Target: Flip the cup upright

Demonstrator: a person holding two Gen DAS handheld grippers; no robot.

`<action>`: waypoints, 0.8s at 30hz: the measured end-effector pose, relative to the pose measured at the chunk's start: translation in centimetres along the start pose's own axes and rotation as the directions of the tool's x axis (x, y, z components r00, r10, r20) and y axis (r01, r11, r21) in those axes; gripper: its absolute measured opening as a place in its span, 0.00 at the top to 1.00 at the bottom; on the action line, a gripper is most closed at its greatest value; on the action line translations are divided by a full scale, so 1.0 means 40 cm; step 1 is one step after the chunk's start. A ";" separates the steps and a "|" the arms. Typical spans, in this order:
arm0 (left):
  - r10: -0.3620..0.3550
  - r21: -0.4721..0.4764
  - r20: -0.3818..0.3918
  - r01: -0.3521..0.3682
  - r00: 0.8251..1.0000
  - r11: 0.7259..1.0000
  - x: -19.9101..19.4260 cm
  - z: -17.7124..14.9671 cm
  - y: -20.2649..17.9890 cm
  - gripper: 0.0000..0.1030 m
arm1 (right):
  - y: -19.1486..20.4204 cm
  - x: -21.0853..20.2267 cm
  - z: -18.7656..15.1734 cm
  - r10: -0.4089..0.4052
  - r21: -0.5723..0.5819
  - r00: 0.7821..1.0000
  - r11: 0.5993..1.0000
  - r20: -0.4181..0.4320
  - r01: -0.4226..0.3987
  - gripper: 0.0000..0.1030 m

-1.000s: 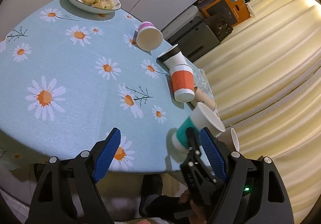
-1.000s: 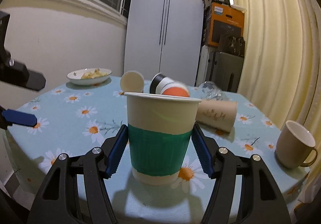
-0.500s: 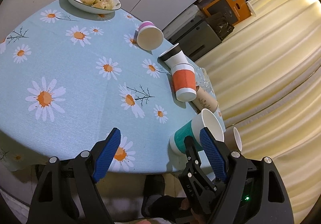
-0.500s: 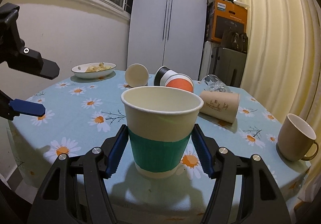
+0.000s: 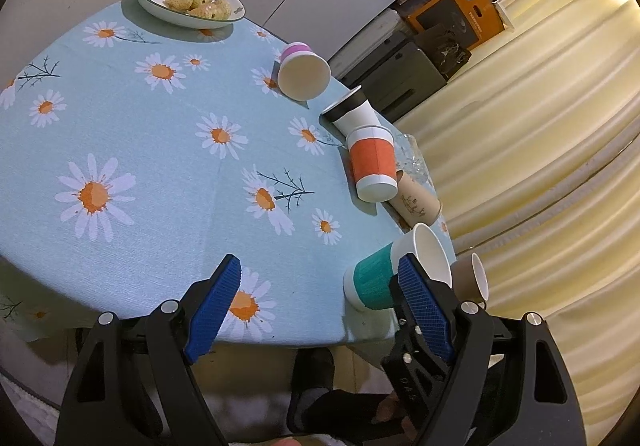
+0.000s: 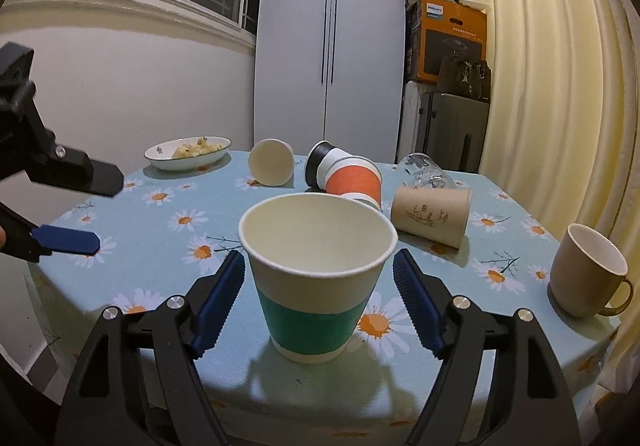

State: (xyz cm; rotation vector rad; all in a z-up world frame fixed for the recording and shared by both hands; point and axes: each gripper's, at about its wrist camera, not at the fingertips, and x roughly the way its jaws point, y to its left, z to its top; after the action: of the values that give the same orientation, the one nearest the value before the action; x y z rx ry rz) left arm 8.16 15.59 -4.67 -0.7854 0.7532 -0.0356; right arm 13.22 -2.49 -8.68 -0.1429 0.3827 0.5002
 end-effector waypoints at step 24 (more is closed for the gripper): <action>-0.021 0.090 0.025 0.019 0.999 0.996 -0.053 -0.037 -0.047 0.11 | -0.149 -0.282 0.129 0.169 0.053 0.984 0.984 0.050 -0.171 0.05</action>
State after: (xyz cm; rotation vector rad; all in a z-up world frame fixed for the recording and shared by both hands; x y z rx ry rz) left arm 6.10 13.93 -2.88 -0.7065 0.7147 -0.0768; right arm 8.69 -11.46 0.73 -0.0437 0.3660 0.6594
